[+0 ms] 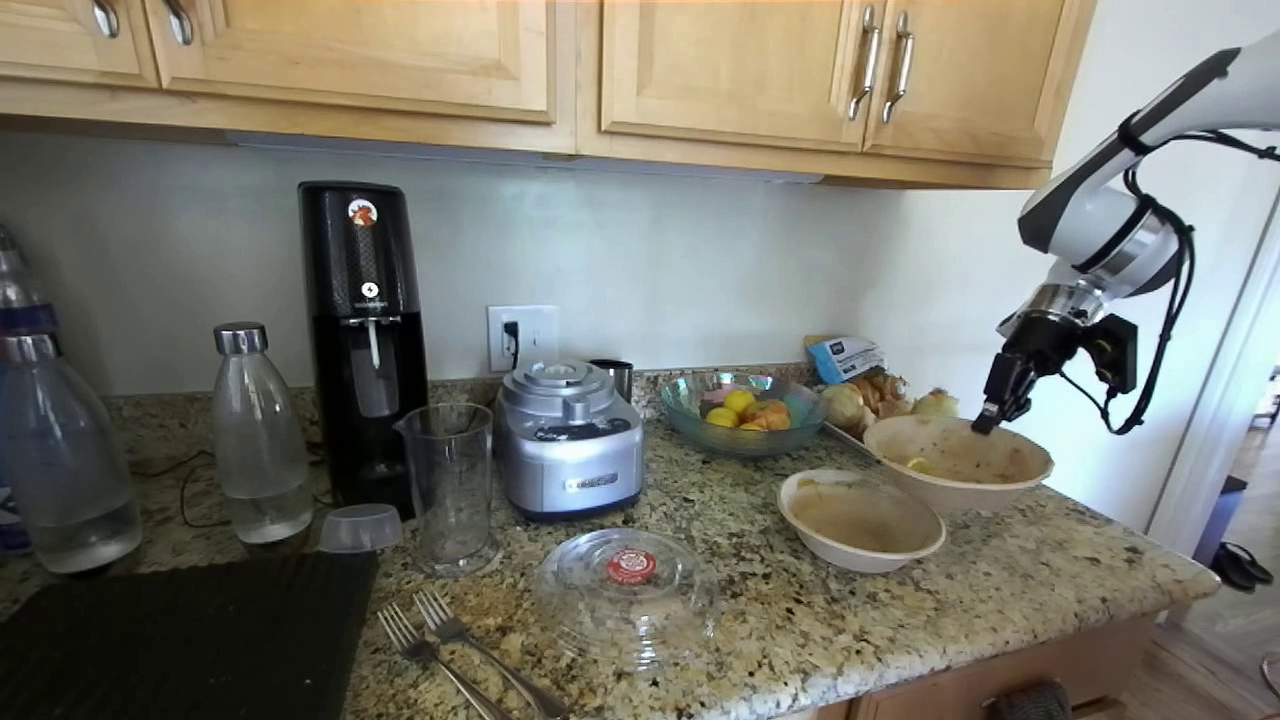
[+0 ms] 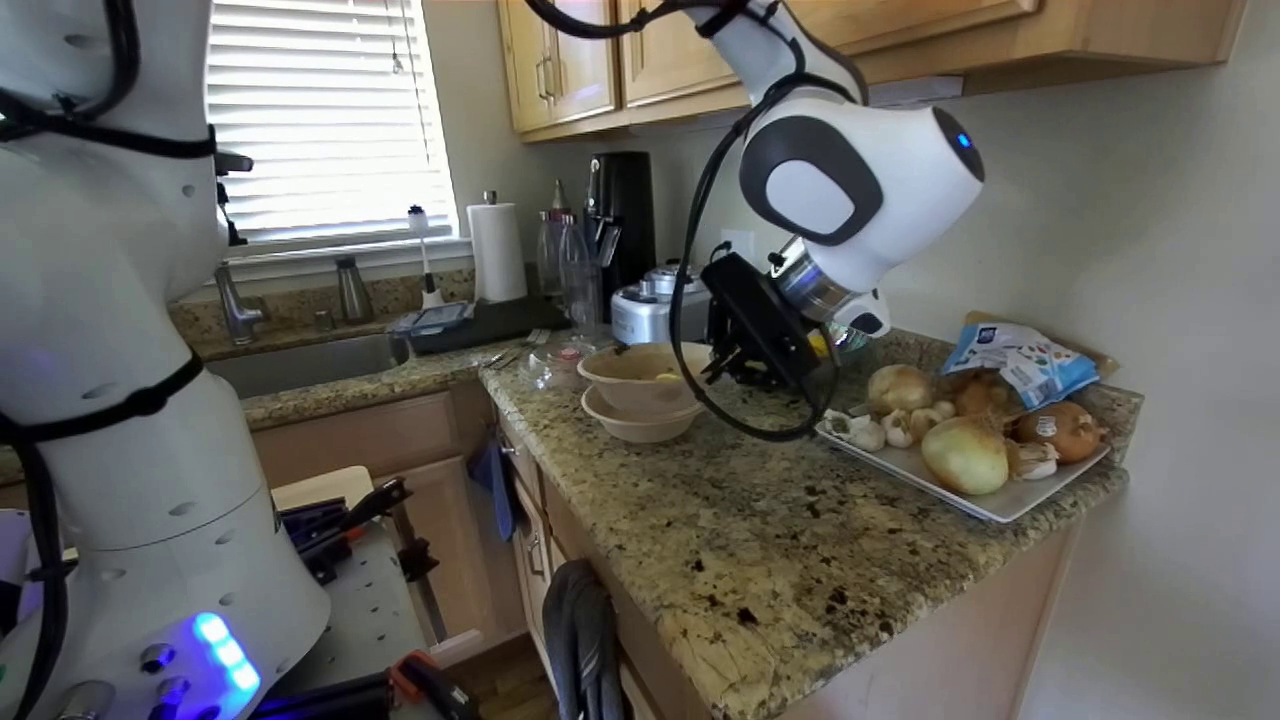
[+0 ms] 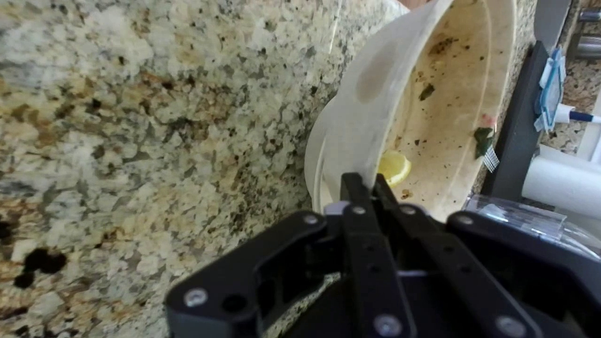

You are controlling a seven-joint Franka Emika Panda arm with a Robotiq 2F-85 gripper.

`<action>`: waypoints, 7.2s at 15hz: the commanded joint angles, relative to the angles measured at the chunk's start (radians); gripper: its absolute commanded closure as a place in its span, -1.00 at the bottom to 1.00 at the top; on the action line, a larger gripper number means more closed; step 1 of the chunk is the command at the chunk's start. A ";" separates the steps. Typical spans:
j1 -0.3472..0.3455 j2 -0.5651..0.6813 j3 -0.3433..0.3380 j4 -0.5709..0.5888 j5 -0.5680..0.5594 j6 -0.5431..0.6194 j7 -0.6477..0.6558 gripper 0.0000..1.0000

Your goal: Put the bowl on the right on top of the bowl on the left, unstack the two bowls

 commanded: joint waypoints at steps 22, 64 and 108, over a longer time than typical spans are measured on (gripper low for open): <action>0.176 0.068 0.114 -0.045 0.110 0.370 0.022 0.88; 0.155 -0.194 0.076 -0.232 -0.141 0.661 0.210 -1.00; 0.393 -0.335 0.186 -0.575 -0.242 0.922 1.402 -1.00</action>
